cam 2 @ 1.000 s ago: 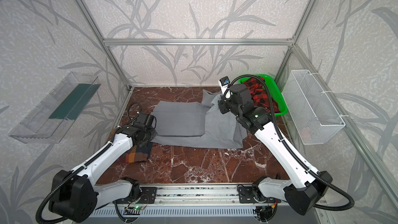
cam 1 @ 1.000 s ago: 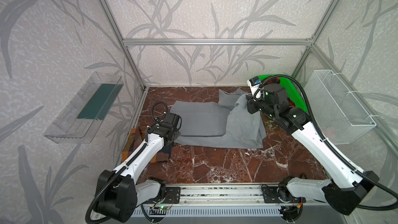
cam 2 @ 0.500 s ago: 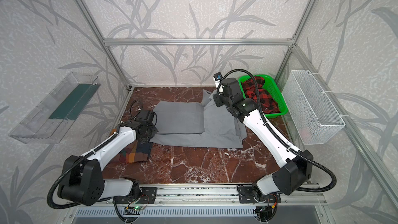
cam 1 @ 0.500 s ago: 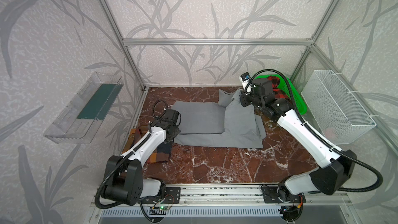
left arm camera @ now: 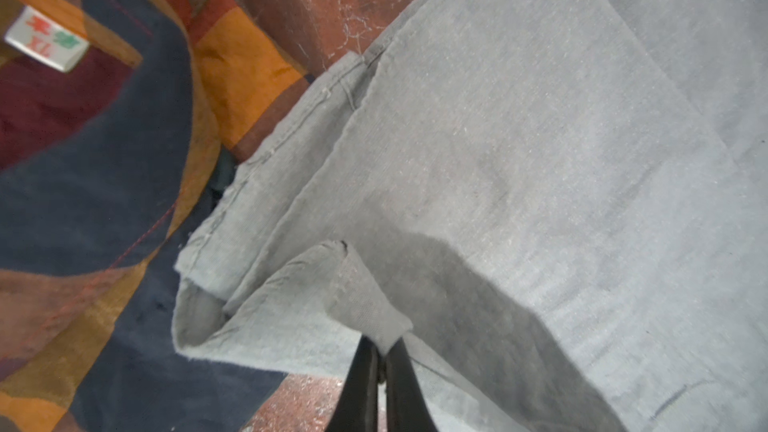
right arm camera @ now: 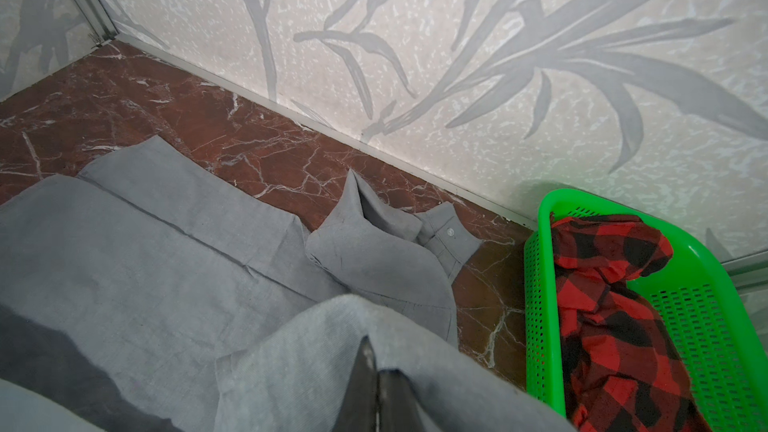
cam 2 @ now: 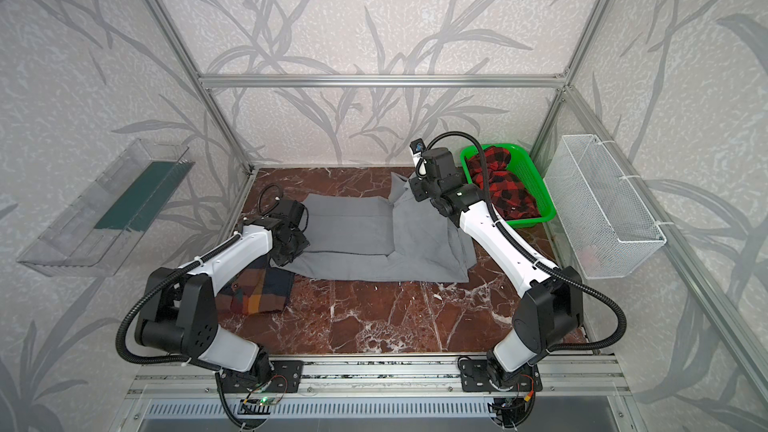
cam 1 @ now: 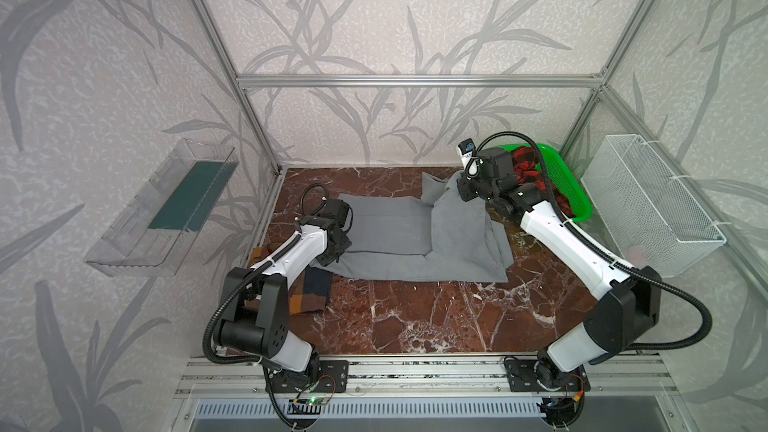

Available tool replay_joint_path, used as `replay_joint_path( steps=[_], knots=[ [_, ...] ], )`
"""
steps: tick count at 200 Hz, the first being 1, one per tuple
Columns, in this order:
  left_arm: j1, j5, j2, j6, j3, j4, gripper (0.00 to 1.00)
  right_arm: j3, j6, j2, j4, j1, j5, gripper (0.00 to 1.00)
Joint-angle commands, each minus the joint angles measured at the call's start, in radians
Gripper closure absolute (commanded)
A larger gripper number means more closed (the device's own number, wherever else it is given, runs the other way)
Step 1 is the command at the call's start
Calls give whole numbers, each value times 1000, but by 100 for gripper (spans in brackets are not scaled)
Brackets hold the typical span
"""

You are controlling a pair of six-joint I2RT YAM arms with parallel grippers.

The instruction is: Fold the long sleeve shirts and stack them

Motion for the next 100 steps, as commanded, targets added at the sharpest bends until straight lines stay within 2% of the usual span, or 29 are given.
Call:
replay_joint_path(
  steps=[1,8,16,24,30,32,43,48,83,100],
  knots=[
    [7,-14,0,-2,10,-49,92,20,-3,25,43,-3,4,100],
    [8,-15,-5,-5,11,-50,85,18,-2,31,47,-5,3,100],
    [10,-17,-9,-4,14,-53,69,15,0,36,47,-4,2,100],
    [12,-23,-14,-4,20,-59,49,13,2,38,47,-4,1,100],
    [15,-31,-17,-4,26,-70,30,8,6,36,50,-4,1,100],
    [14,-33,-19,-5,27,-73,27,6,5,37,51,-4,2,100],
    [19,-37,-29,-2,32,-78,23,0,8,34,55,-4,7,100],
    [22,-36,-32,-1,34,-82,16,-2,10,34,56,-4,10,100],
    [32,-15,-90,3,34,-93,14,4,15,50,33,-4,51,100],
    [32,6,-123,19,27,-83,7,1,36,50,22,-3,75,100]
  ],
)
